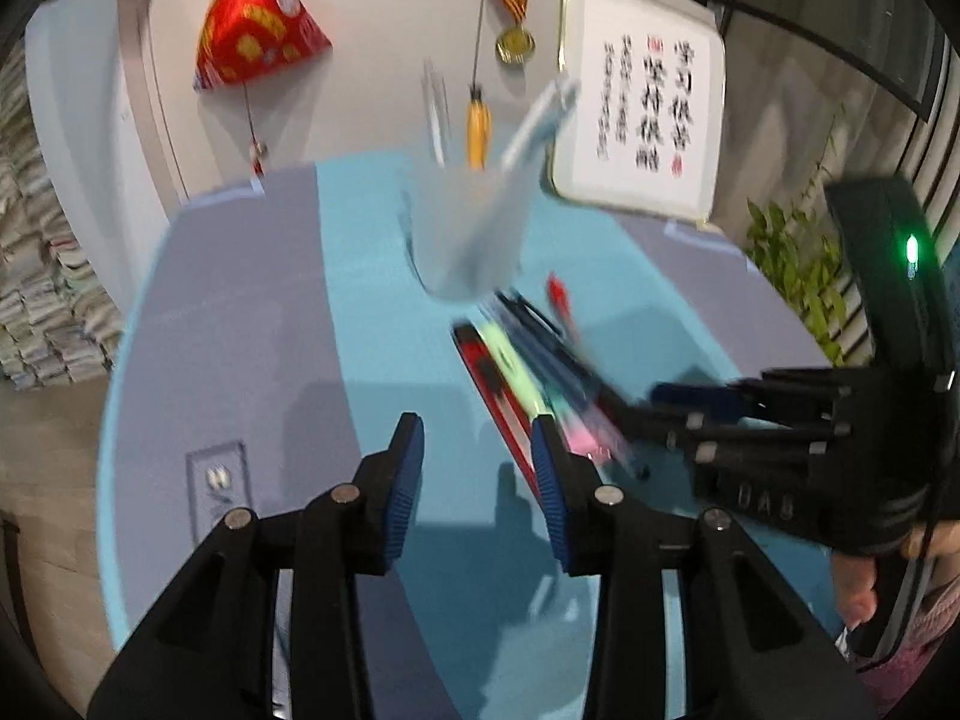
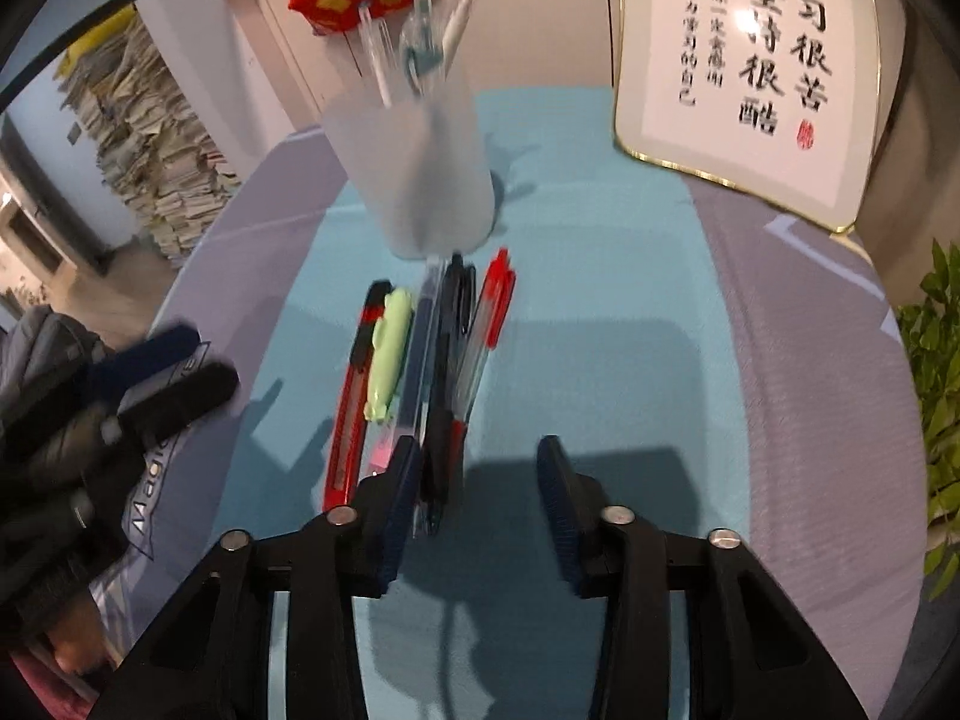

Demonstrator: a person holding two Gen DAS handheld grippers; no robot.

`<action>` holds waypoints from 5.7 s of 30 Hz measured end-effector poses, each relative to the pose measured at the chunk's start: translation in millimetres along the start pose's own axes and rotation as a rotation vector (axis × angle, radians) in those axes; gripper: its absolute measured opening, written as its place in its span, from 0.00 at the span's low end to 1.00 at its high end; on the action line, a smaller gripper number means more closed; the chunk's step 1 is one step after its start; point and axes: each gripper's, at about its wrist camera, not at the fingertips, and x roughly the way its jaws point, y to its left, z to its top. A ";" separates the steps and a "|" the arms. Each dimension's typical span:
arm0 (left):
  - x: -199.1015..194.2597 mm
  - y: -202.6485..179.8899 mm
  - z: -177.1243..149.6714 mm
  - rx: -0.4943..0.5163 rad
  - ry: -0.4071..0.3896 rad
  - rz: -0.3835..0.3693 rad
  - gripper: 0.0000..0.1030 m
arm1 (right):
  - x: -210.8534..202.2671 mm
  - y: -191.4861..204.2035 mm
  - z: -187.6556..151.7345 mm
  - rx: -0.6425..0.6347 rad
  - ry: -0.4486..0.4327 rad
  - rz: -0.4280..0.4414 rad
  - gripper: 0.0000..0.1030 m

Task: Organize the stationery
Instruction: 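Lower the left tool to the dark blue pen while the right tool grasps the black pen, then close the left tool on the dark blue pen while the right tool regrips the black pen, then lift the dark blue pen and black pen and carry them toward the frosted cup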

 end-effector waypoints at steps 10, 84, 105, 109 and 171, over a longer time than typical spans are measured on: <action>8.4 -6.5 -6.8 -0.007 0.024 -0.023 0.34 | -22.0 -34.5 -5.1 0.082 -0.048 -0.105 0.10; -8.5 1.2 -59.9 -0.009 0.191 0.054 0.21 | -16.6 -16.5 -42.8 -0.134 0.093 -0.049 0.16; 19.5 -12.2 -33.5 0.050 0.180 0.045 0.10 | -6.4 -5.7 -40.6 -0.162 0.099 -0.102 0.16; 8.4 -13.9 -33.4 0.055 0.149 0.042 0.10 | -5.0 -1.3 -39.8 -0.177 0.093 -0.106 0.16; -97.6 -5.8 121.8 0.029 -0.324 0.095 0.10 | -117.2 24.6 20.7 -0.110 -0.282 0.037 0.11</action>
